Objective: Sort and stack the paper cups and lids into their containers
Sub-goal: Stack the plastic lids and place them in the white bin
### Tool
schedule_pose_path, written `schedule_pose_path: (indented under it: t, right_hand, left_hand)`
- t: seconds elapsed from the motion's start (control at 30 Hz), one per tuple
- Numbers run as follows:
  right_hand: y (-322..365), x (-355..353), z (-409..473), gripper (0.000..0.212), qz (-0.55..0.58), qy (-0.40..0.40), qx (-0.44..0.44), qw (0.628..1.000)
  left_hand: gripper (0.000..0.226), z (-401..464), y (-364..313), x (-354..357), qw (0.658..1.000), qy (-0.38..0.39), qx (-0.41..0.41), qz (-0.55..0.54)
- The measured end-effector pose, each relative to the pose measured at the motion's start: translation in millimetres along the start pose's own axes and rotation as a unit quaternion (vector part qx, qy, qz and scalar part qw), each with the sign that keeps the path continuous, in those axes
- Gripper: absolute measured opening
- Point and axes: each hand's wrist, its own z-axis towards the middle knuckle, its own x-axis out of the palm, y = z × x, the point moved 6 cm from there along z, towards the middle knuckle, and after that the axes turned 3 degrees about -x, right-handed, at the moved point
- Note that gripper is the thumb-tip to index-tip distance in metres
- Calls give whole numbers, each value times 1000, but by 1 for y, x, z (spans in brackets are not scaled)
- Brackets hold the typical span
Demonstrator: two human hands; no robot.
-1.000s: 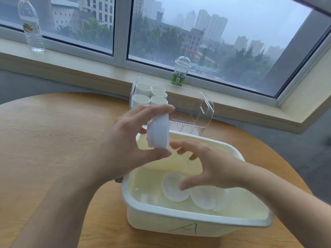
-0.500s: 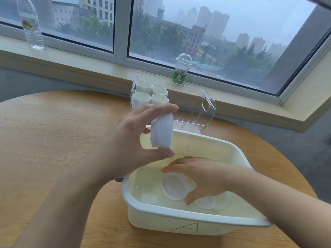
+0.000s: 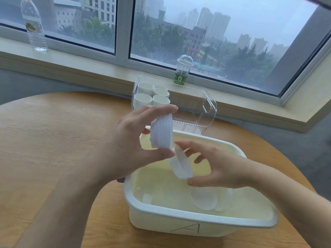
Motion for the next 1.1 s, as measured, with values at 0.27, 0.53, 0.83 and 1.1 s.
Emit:
schedule_pose_path:
  t: [0.27, 0.53, 0.83, 1.1]
  right_hand:
    - [7, -41, -13, 86, 197, -152, -18, 968]
    - [26, -39, -6, 87, 208, -157, -41, 965]
    - [30, -39, -3, 90, 193, -145, -41, 970]
    - [33, -39, -2, 90, 203, -159, -45, 965]
  left_hand:
    - [85, 1, -4, 5, 1000, 2, 3, 7]
    - [87, 1, -9, 13, 1000, 10, 22, -2]
    - [88, 1, -10, 14, 999, 18, 30, 5]
    - [84, 1, -15, 14, 999, 17, 39, -3]
